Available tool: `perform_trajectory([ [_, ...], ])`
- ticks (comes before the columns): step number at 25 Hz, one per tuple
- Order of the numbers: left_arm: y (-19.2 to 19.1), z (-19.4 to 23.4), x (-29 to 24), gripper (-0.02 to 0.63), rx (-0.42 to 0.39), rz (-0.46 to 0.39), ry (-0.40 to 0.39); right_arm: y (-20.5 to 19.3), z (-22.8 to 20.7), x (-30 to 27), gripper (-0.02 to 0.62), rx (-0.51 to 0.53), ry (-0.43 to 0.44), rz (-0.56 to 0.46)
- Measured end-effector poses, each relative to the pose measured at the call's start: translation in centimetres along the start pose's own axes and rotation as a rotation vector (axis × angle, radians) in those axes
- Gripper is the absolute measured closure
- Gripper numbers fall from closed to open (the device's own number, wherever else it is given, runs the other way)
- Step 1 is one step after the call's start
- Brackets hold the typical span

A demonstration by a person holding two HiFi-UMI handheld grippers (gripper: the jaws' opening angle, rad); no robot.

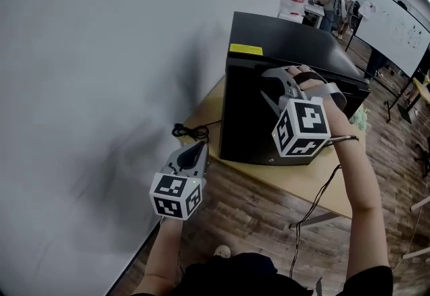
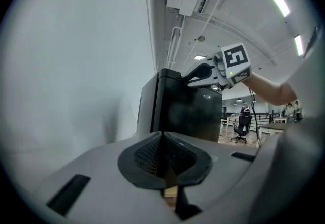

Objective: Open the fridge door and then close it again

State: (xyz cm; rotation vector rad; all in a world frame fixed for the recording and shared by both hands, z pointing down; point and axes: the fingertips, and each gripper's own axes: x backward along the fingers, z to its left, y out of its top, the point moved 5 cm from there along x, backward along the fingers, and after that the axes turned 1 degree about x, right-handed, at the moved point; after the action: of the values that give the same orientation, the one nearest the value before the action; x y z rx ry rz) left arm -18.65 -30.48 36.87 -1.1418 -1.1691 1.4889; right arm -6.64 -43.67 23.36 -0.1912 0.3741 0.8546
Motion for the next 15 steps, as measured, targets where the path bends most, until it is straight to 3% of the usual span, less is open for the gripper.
perform_trajectory([
  [4, -0.48, -0.09, -0.81, 0.598, 0.012, 0.004, -0.016, -0.11, -0.44, -0.44, 0.523, -0.018, 0.027, 0.024],
  [15, -0.82, -0.88, -0.16, 0.598, 0.013, 0.015, -0.045, 0.04, -0.20, -0.29, 0.532, -0.044, -0.016, 0.048],
])
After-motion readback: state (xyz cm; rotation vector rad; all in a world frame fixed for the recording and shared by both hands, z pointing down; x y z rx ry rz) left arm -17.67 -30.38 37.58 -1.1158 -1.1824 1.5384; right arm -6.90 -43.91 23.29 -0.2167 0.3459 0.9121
